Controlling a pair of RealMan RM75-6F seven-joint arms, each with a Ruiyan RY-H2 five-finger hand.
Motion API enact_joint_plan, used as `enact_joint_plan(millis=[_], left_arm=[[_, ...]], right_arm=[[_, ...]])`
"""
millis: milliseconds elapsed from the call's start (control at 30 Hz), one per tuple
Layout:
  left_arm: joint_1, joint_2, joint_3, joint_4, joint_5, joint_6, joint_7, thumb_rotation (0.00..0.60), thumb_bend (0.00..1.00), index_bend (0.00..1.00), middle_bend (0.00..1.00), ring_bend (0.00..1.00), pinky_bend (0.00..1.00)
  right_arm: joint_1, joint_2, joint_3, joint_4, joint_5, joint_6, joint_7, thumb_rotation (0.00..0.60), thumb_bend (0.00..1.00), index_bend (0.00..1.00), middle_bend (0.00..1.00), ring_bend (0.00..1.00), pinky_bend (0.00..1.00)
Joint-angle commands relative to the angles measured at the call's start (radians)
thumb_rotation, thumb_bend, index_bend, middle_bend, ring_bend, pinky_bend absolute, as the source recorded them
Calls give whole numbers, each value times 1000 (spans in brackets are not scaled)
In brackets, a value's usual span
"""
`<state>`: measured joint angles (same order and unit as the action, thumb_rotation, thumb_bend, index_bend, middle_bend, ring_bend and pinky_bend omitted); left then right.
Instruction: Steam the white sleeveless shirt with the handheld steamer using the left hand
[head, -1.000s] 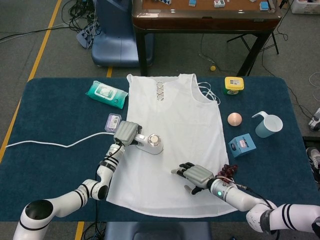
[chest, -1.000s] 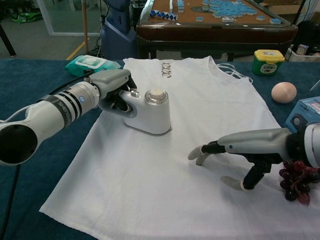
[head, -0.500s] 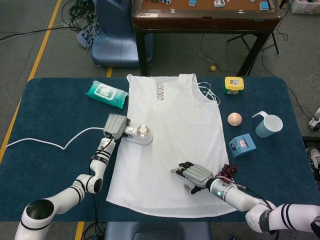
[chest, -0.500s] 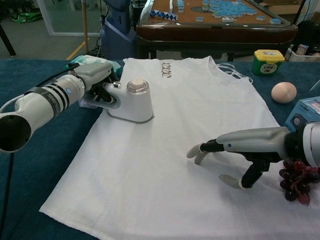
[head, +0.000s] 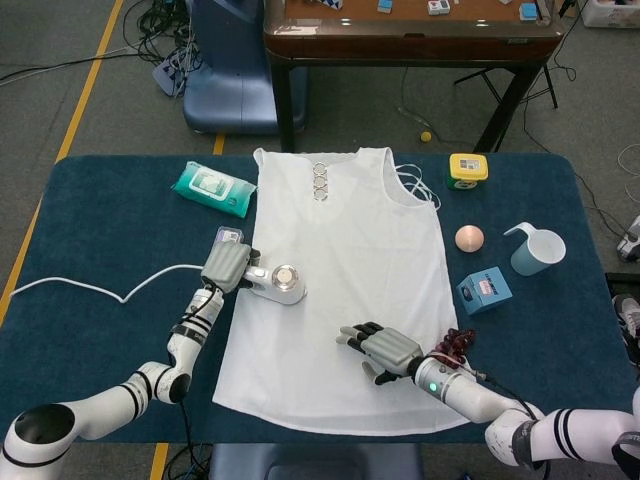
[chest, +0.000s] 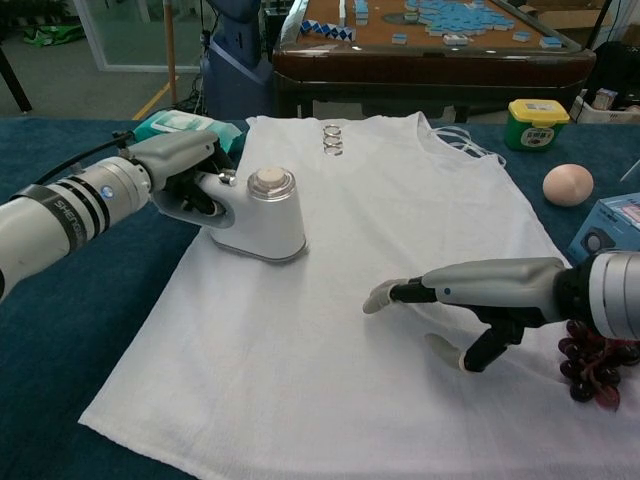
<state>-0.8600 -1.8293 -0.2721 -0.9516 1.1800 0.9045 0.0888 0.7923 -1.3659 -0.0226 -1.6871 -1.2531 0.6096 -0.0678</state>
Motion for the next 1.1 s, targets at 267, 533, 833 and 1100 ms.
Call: enact_joint_plan(millis=[267,533,833,1100], left_arm=[[14,18,23,-132,2,16,64,600,226,868,834,703,669],[3,-32,39,-62,15,10,66,600,227,868,833,702,669],[-16,-74,26,45,20,-7,34,600,226,867,833,701,670],[-39,-105,6,164,17,-29,1,600,227,868,833,701,669]], right_arm=[[10,-16,-6,9,16,-4,-30,600,701,0,0,0,0],[7,-9,-18,-5,31,7,-56,600,711,0,0,0,0],[7,-10,-25,-10,46,13,-77,600,799,0,0,0,0],[9,-10,-31,-17,64,17,-98,600,800,0,0,0,0]])
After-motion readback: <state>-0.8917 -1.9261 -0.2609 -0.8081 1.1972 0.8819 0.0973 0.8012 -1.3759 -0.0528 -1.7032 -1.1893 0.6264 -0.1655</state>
